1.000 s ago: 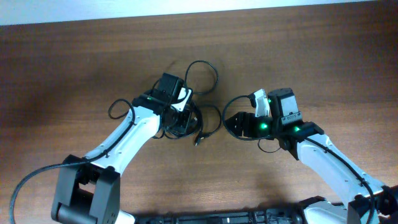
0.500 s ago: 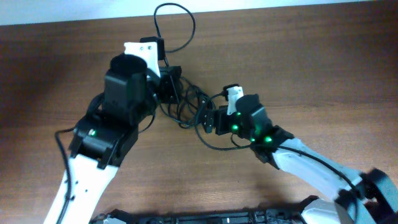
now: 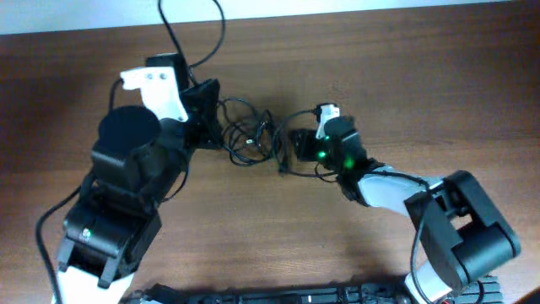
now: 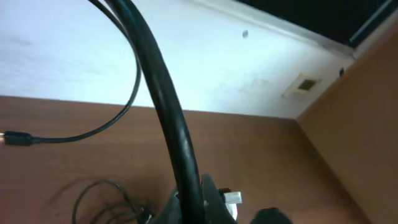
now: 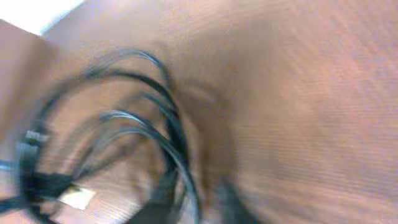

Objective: Untangle cables
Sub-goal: 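Pull the cable with the left gripper out to the far left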

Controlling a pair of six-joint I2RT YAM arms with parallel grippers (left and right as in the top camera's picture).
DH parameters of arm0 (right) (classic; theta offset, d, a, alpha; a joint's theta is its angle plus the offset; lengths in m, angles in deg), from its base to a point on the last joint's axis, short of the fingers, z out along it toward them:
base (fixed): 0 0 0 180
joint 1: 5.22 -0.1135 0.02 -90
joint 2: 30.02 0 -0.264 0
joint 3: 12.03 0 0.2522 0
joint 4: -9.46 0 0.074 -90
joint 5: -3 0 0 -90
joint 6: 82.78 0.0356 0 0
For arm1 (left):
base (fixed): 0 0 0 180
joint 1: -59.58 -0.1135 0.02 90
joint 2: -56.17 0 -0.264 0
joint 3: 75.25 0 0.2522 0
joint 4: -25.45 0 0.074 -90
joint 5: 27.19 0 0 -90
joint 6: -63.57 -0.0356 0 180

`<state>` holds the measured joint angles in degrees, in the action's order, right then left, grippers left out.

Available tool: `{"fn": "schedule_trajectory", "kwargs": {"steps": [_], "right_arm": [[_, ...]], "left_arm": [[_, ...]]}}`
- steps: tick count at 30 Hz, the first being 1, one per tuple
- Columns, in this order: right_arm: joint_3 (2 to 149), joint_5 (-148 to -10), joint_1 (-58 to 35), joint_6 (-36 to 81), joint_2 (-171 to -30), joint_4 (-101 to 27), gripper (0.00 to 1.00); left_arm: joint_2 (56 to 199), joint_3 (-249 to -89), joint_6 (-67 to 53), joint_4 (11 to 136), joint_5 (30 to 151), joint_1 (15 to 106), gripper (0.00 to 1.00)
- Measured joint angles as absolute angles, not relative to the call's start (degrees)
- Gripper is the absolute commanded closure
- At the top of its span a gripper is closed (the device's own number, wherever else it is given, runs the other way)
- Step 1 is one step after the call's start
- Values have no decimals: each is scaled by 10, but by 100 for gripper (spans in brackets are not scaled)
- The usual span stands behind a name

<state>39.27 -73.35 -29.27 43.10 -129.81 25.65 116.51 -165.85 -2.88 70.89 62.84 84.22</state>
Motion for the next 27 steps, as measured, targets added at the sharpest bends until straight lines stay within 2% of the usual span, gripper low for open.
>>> {"fn": "schedule_trajectory", "kwargs": {"steps": [2,4,7,10,12,16,20,24,26,27], "right_arm": [[394,-656,-299,423,-1283,275,41],[394,-676,-355,411,-1283,275,41],[394,-766,-373,485,-1284,288,41],[396,-802,-375,591,-1287,317,41],[411,-809,-390,609,-1301,318,40],[420,-830,-455,618,-1354,316,33],[426,-851,-473,564,-1383,304,34],[447,-886,-468,549,-1382,235,34],[457,-885,-431,573,-1359,158,33],[457,-883,-405,586,-1347,128,30]], "left_arm": [[1160,-1659,-30,709,613,842,100],[1168,-1659,-10,711,624,842,100],[1220,-1659,6,710,689,863,100],[1247,-1659,7,699,703,905,100],[1247,-1659,7,698,692,915,100],[1247,-1659,7,699,580,916,100],[1247,-1659,7,700,498,916,100],[1239,-1659,-10,702,420,916,100],[1211,-1659,-18,709,359,917,100],[1186,-1659,-20,716,317,917,100]]}}
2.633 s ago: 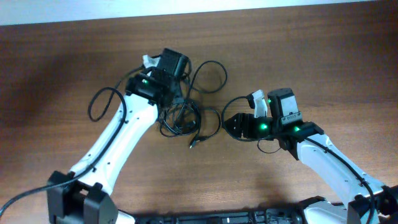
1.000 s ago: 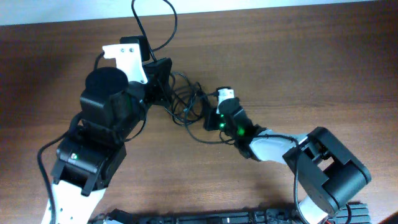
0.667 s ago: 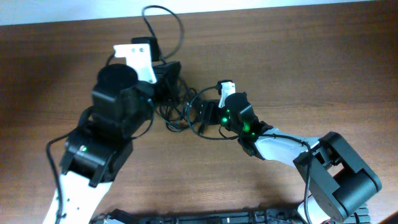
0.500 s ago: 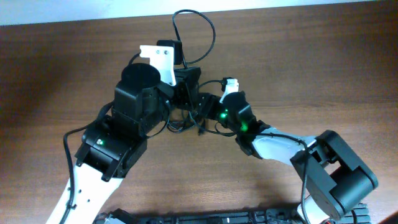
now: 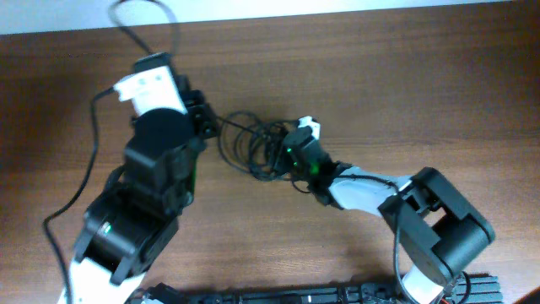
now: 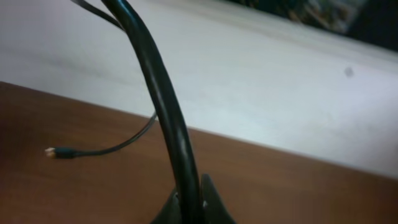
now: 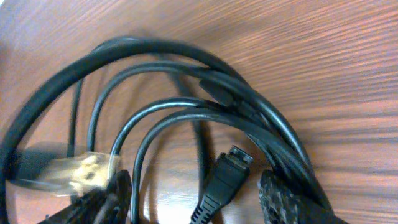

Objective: Untangle cables
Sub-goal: 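Pull the cable with the left gripper out to the far left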

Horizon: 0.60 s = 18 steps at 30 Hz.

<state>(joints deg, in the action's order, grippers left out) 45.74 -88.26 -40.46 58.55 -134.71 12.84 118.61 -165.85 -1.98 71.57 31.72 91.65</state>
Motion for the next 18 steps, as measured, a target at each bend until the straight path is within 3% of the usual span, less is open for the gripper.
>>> {"fn": "schedule_trajectory", "kwargs": {"steps": [5,8,12,18], "right_arm": [[447,-877,-291,585,-1253,-87,20],[431,-880,-274,497,-1161,-190,18],[430,-881,-274,443,-961,-237,17],[429,-871,-274,433,-944,-284,15]], "left_arm": [[1155,-1660,-24,738,191,917,100],[1183,-1660,-24,739,184,910,100],[1239,-1661,-27,735,181,808,100],[1363,-1663,-30,594,186,597,100]]}}
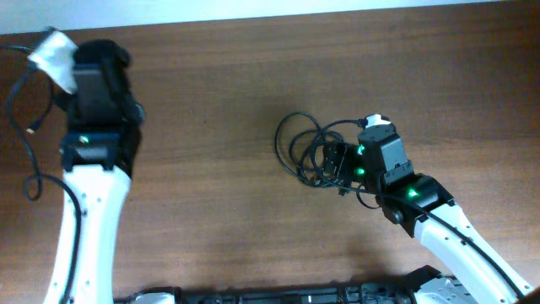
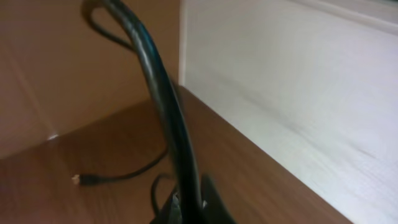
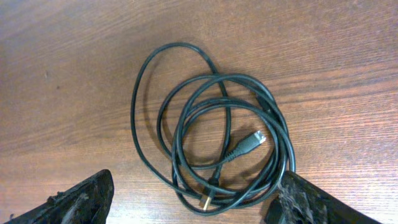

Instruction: Untangle cables

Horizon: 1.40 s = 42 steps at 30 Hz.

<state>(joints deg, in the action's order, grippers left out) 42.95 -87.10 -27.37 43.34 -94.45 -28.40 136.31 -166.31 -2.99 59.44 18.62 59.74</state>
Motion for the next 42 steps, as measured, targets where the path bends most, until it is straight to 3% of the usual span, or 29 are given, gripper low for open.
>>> {"fn": "schedule_trajectory", "kwargs": {"steps": [3,9,10,11,12,14,17,21,23,26,29,32,35,37,39,42], "right_arm": [[429,-865,-274,432,-944,-283,15],[429,-860,-274,432,-944,-275,9],[429,-860,-274,433,-944,-276,8],[429,-860,-274,432,-944,-275,8],[429,-860,-274,433,-944,-275,8],[429,-860,-274,432,-944,-270,8],[429,-855,-274,432,-944,-266,7],[429,-846,-274,432,-945,-265,7],[429,-831,-274,434,-945,-266,1],[429,-826,-274,433,-944,-267,1],[428,-843,-270,436,-890,-289,1],[428,-883,-205,462,-789,-371,1],[428,-894,-152,469,-712,-428,1],[428,-896,-150,472,-701,-456,1],[428,-896,-150,473,-701,-475,1],[428,-896,-150,473,-701,-484,1]], "left_arm": [[1467,-1666,-44,412,243,477,100],[1743,-1671,-71,155,469,370,100],[1798,-1671,-72,140,502,370,82],[1827,-1671,-72,145,520,371,23],[1847,-1668,-72,161,532,371,1],[1850,-1669,-74,163,545,371,1],[1828,-1669,-22,277,551,371,1],[1612,-1666,41,414,582,371,1],[1490,-1668,35,416,716,381,1],[1453,-1674,9,479,890,436,1],[1454,-1673,-1,595,945,530,1],[1456,-1671,-43,671,943,671,1],[1457,-1670,-57,733,848,799,1],[1475,-1669,-59,745,766,889,12],[1523,-1670,-61,744,715,948,13],[1602,-1669,-62,743,689,1001,25]]}}
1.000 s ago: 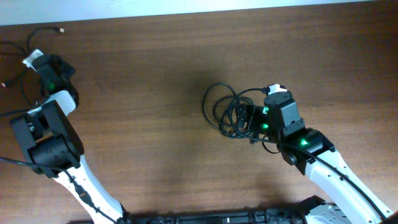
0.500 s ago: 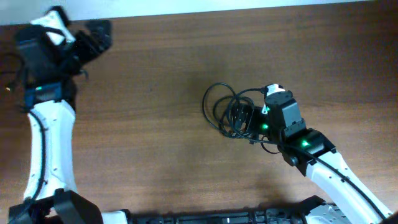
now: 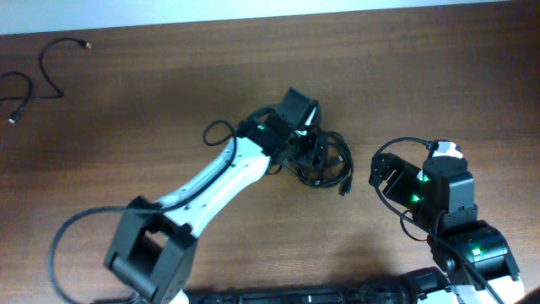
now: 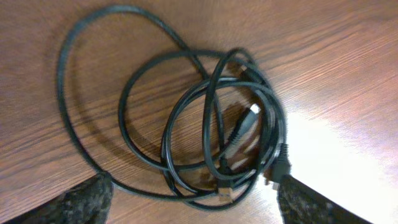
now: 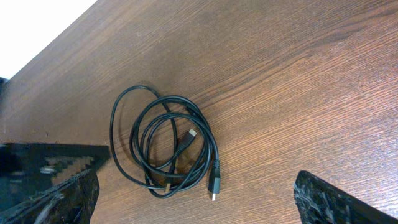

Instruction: Untangle cables

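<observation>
A black cable coil lies mid-table, its plug ends inside and beside the loops; it shows as the coil in the left wrist view and the coil in the right wrist view. My left gripper hovers right over it, open; its fingers frame the loops and grip nothing. My right gripper stands open to the coil's right, apart from it, its fingers wide. A second, thin cable lies alone at the far left back corner.
The wooden table ends at a white wall along the back edge. My left arm crosses the middle from the front left. The right arm's base sits at the front right corner.
My left gripper was at the far left, shut on a cable; now it is open above the centre coil. That cable lies at the back left. My right gripper has drawn back rightward.
First both grippers were at one tangle mid-table, the left shut on a cable. Then the left arm was at the far left with that cable, the right open over the remaining coil. Now two cables lie apart and both grippers are open.
</observation>
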Controlling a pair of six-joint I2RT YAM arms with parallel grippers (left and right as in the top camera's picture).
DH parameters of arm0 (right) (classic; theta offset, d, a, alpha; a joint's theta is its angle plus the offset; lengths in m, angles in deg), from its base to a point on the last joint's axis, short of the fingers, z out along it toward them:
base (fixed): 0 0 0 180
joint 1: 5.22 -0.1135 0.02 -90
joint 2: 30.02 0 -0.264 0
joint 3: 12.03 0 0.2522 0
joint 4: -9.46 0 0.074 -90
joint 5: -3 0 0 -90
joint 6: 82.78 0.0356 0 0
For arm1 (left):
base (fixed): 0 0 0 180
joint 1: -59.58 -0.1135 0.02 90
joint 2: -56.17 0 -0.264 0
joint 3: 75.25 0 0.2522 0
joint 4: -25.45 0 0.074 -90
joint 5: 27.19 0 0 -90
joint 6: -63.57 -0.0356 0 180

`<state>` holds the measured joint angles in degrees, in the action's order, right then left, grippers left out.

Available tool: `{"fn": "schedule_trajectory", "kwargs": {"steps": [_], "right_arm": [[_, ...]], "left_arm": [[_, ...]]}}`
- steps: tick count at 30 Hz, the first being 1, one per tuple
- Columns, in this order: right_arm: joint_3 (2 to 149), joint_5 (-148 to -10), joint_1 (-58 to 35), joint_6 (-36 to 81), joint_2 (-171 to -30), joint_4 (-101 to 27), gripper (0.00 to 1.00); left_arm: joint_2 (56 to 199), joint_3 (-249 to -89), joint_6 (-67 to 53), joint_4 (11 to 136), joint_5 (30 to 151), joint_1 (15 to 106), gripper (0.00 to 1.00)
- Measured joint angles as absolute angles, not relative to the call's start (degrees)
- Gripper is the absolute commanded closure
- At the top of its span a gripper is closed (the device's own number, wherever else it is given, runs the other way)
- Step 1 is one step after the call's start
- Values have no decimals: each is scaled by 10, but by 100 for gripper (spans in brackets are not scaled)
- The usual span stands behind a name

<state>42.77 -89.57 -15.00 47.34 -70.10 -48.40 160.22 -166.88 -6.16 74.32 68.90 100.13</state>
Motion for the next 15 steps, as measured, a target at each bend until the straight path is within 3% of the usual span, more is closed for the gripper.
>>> {"fn": "schedule_trajectory", "kwargs": {"steps": [2,6,11,15], "right_arm": [[428,-896,-150,473,-701,-486,1],[428,-896,-150,473,-701,-500,1],[428,-896,-150,473,-701,-510,1],[428,-896,-150,473,-701,-523,1]], "left_arm": [[1649,-1669,-63,742,683,1021,41],[1680,-1669,-64,698,681,1031,57],[1692,-1669,-59,663,681,1032,72],[1692,-1669,-59,661,681,1032,71]]}}
